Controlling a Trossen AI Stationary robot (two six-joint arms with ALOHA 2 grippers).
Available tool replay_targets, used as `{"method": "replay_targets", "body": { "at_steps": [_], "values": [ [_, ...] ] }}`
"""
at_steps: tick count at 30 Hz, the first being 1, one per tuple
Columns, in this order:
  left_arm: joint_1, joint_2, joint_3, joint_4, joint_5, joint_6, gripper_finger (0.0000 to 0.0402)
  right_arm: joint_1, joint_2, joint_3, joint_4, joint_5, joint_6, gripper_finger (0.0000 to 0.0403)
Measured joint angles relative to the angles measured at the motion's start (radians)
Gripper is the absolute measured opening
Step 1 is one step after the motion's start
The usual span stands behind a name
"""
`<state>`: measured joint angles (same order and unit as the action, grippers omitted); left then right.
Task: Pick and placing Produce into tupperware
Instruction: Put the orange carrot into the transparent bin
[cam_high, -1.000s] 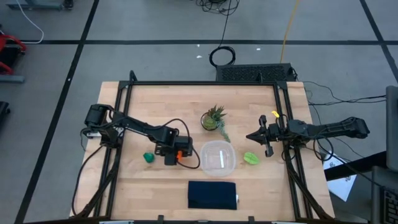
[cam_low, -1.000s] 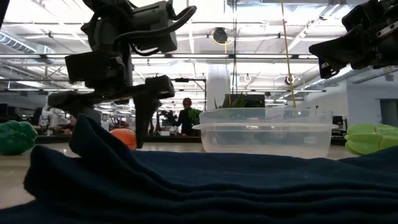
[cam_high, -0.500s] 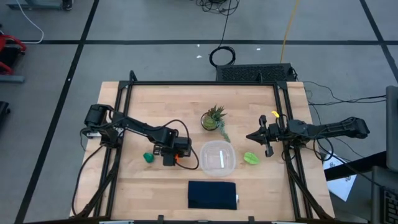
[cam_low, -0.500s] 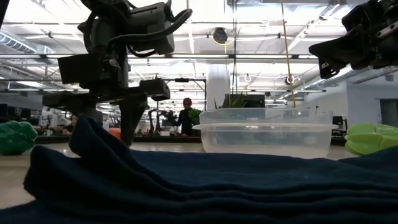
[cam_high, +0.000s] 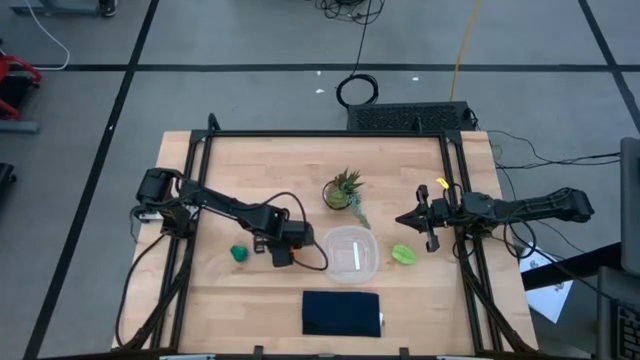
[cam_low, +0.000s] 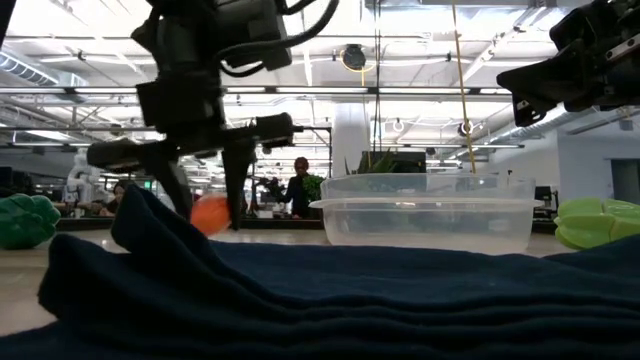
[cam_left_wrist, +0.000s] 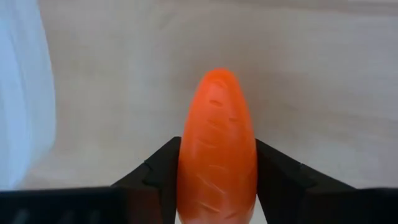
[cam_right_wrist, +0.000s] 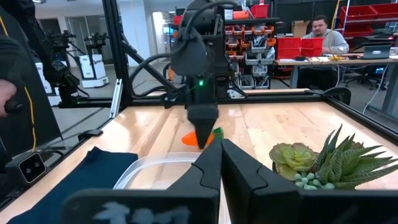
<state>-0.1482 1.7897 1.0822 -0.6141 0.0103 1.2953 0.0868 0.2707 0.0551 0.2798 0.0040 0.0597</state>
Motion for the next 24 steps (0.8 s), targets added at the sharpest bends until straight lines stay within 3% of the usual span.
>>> {"method": "replay_targets", "body": {
  "at_steps": [9, 16, 24],
  "values": [
    [0.003, 0.0, 0.065, -0.123, -0.023, -0.07, 0.0151, 0.0, 0.0, 0.0, 0.007, 0.0, 0.001, 0.0],
    [0.022, -0.002, 0.155, -0.266, 0.085, -0.183, 0.0157, 0.0, 0.0, 0.0, 0.008, 0.0, 0.005, 0.0],
    [0.043, -0.003, 0.235, -0.322, 0.211, -0.302, 0.016, 0.0, 0.0, 0.0, 0.034, 0.0, 0.007, 0.0]
  ]
}}
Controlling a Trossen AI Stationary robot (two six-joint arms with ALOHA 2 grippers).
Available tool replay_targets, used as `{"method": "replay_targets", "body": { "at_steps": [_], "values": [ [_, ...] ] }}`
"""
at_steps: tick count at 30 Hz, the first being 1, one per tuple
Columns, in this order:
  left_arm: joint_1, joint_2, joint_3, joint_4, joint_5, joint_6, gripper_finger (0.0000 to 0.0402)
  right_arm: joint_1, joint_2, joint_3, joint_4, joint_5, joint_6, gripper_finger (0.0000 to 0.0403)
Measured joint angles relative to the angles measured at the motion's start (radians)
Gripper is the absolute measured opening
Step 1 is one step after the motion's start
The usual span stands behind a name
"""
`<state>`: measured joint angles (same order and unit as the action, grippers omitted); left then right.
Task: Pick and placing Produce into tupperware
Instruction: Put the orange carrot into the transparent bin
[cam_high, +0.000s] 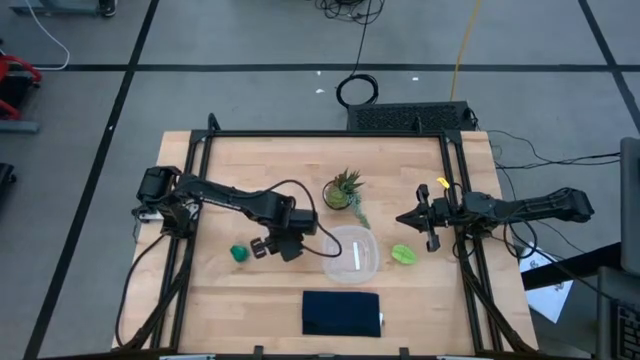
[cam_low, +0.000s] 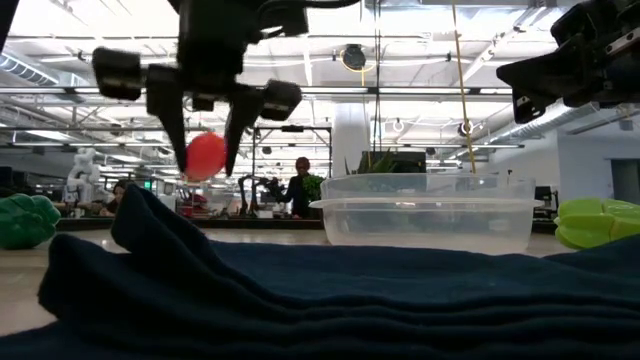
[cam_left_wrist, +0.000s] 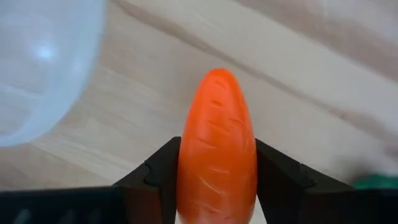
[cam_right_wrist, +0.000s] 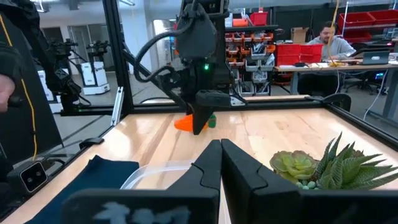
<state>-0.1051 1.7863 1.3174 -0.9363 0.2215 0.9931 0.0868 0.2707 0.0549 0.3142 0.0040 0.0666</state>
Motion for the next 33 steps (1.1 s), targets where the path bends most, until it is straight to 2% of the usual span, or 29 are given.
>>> {"method": "replay_targets", "body": {
  "at_steps": [5, 12, 19, 24, 27, 33],
  "values": [
    [0.0, 0.0, 0.03, 0.031, 0.006, -0.137, 0.0148, 0.0, 0.0, 0.0, 0.004, 0.0, 0.0, 0.0],
    [0.006, -0.001, 0.066, 0.155, 0.067, -0.329, 0.0172, 0.0, 0.0, 0.0, 0.005, 0.0, 0.0, 0.0],
    [0.022, -0.001, 0.066, 0.344, 0.069, -0.693, 0.0162, 0.0, 0.0, 0.0, 0.011, 0.0, 0.0, 0.0],
    [0.042, -0.001, 0.066, 0.474, 0.029, -0.946, 0.0165, 0.0, 0.0, 0.0, 0.011, 0.0, 0.0, 0.0],
    [0.044, -0.001, 0.066, 0.511, 0.004, -1.005, 0.0172, 0.0, 0.0, 0.0, 0.011, 0.0, 0.0, 0.0],
    [0.046, 0.021, 0.066, 0.586, -0.038, -1.017, 0.0167, 0.0, 0.0, 0.0, 0.01, 0.0, 0.0, 0.0]
  ]
}}
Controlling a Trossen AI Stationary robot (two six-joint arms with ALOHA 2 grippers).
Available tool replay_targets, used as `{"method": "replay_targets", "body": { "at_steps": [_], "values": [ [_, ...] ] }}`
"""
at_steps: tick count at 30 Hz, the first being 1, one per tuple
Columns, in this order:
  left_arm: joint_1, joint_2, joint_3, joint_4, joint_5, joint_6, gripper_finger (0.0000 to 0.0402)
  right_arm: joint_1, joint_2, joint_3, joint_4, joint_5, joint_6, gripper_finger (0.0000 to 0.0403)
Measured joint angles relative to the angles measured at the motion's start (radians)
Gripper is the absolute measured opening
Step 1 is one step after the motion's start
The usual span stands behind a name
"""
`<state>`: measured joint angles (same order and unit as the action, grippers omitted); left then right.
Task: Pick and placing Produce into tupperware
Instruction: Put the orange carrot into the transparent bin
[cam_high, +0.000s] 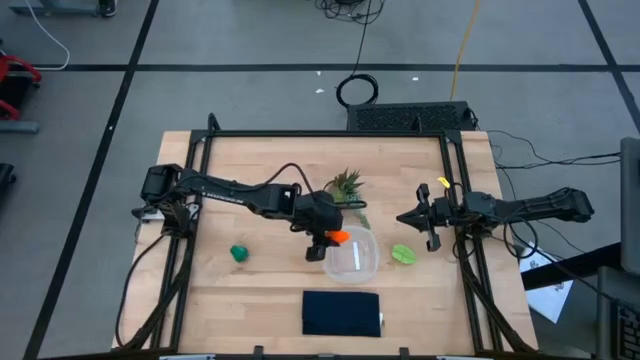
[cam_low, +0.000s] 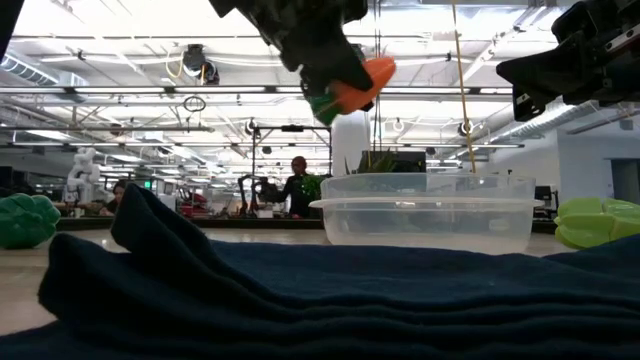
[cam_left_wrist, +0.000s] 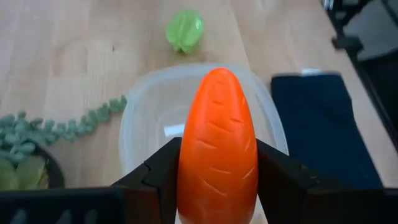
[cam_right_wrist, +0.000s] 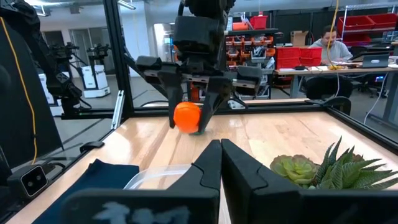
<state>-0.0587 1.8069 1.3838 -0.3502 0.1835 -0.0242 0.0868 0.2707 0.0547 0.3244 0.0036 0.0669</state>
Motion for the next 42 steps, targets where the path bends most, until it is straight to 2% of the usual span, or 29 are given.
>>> {"method": "replay_targets", "body": {
  "at_steps": [7, 13, 17, 24, 36, 42],
  "values": [
    [0.003, 0.031, 0.087, -0.021, -0.001, -0.024, 0.0163, 0.0, 0.001, 0.0, 0.0, 0.0, 0.0, 0.0],
    [-0.003, 0.143, 0.241, -0.09, -0.004, -0.004, 0.0169, 0.0, 0.001, 0.0, 0.0, 0.0, 0.0, 0.0],
    [0.0, 0.214, 0.287, -0.132, -0.002, 0.007, 0.0169, 0.0, 0.001, 0.0, -0.001, 0.0, 0.005, 0.0],
    [-0.013, 0.272, 0.29, -0.15, -0.008, 0.038, 0.017, 0.0, 0.001, 0.0, -0.004, 0.0, 0.011, 0.0],
    [-0.048, 0.333, 0.29, -0.112, -0.174, 0.06, 0.017, 0.0, 0.003, 0.0, 0.0, 0.0, 0.008, 0.0],
    [-0.049, 0.363, 0.289, -0.091, -0.187, 0.048, 0.017, 0.0, 0.015, 0.0, 0.001, 0.0, 0.008, 0.0]
  ]
}}
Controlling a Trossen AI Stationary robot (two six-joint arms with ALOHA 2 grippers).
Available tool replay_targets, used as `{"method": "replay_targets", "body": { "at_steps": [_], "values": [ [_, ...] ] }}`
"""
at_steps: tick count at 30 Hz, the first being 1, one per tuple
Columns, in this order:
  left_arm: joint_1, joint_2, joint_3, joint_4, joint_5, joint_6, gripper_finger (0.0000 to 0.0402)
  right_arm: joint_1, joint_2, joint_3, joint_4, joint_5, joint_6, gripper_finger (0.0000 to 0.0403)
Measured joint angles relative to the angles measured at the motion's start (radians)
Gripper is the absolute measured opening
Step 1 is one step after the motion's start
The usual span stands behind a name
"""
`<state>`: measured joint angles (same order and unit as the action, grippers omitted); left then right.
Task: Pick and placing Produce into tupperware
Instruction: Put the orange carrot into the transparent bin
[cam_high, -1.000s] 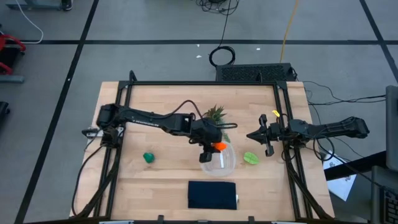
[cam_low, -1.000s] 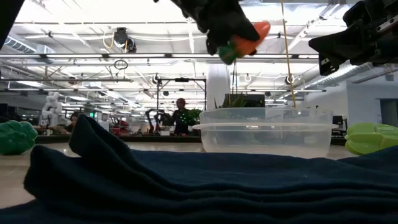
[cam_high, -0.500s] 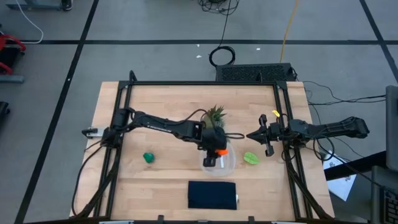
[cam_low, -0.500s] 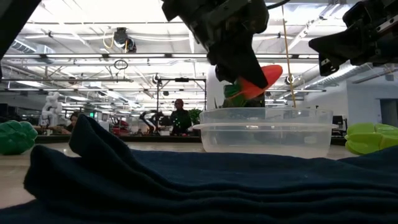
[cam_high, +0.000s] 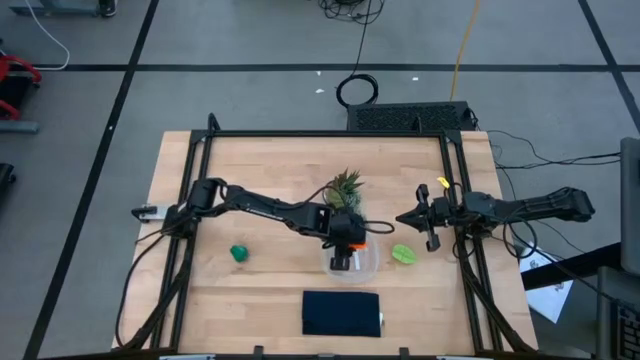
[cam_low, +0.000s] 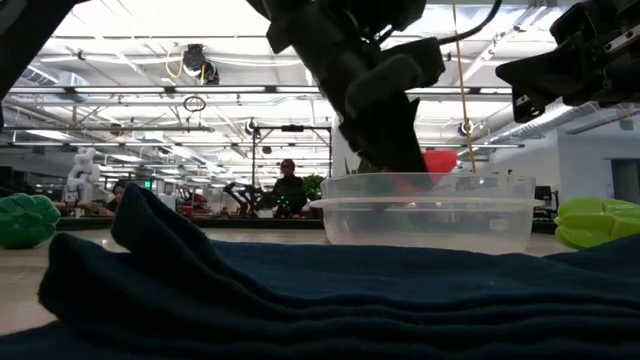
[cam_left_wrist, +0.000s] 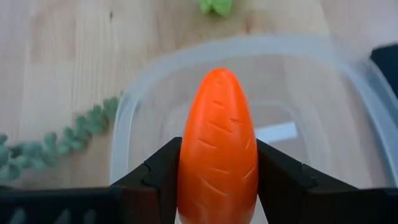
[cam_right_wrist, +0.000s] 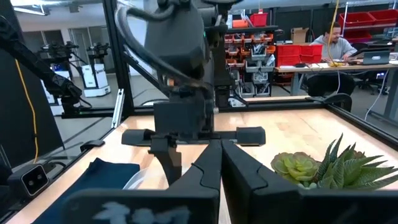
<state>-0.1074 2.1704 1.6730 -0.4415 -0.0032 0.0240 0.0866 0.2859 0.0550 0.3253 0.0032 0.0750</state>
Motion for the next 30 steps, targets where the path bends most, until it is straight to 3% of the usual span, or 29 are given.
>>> {"method": "replay_targets", "body": {
  "at_steps": [11, 17, 30],
  "values": [
    [-0.022, 0.025, 0.0, 0.004, 0.0, 0.03, 0.017, 0.0, 0.009, 0.0, 0.0, 0.0, 0.014, 0.0],
    [-0.048, 0.042, 0.0, -0.002, -0.053, 0.087, 0.017, 0.0, 0.008, 0.0, 0.003, 0.0, 0.018, 0.0],
    [-0.037, 0.044, -0.012, -0.004, -0.085, 0.056, 0.017, 0.0, 0.008, 0.0, 0.005, -0.004, 0.045, 0.0]
  ]
}}
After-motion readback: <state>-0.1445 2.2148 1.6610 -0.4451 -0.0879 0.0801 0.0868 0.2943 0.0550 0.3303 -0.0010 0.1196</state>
